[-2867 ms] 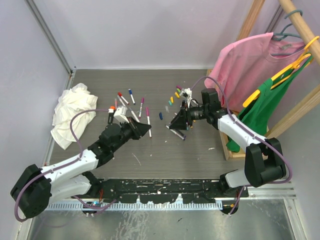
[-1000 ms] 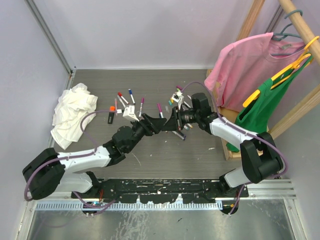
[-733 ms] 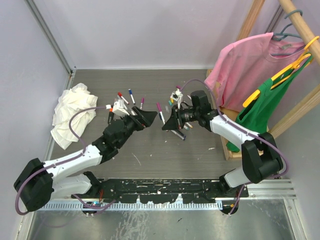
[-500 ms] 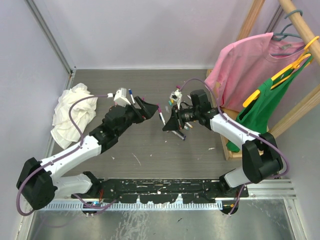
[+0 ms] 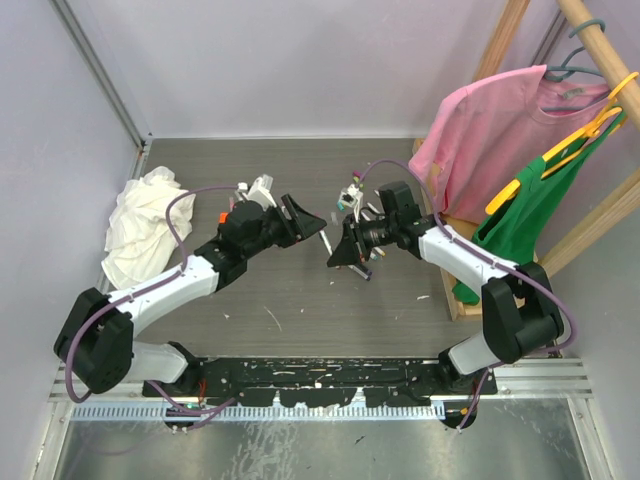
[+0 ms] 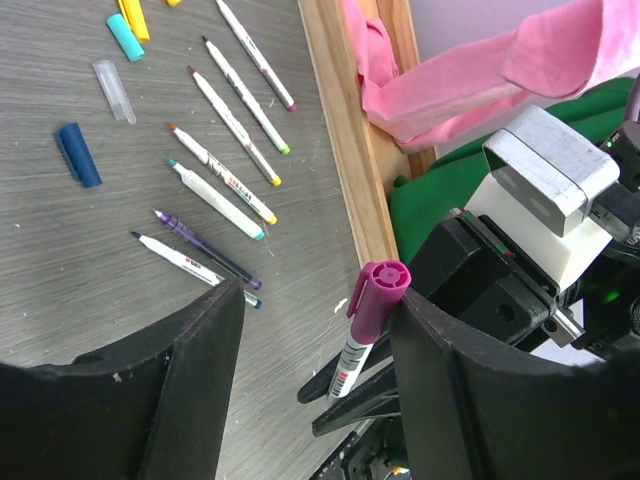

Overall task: Open the pen caps
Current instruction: Open the pen cap from the pen.

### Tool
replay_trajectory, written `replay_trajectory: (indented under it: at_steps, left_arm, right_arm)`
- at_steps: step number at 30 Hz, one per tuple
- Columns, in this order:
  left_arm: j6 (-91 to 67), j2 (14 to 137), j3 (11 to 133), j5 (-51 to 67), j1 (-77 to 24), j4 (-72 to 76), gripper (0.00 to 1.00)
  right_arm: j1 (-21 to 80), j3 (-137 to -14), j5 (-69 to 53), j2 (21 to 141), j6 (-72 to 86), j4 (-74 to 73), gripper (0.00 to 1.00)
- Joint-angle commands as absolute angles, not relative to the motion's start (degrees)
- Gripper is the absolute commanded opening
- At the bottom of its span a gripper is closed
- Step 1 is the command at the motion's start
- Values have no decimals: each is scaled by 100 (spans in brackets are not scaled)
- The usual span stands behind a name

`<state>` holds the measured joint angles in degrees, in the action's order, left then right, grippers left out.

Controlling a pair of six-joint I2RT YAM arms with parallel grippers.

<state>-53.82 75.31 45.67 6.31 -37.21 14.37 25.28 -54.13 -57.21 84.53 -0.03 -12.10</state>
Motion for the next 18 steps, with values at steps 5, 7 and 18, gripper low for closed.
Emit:
replay_trajectory:
  at_steps: [5, 7, 18]
  left_arm:
    - [-5532, 7635, 4823, 694, -3712, 1694, 47]
    - [-5530, 7673, 4845, 681, -3708, 1642, 42]
    - [-5539, 7820, 4767, 759, -3717, 1715, 13]
  right_arm:
    - [2550, -5701, -5685, 8455, -175, -1182, 1]
    - [2562, -5706, -5665, 8463, -204, -1196, 1]
    - [2647, -5764, -5565, 8569, -365, -1359, 1]
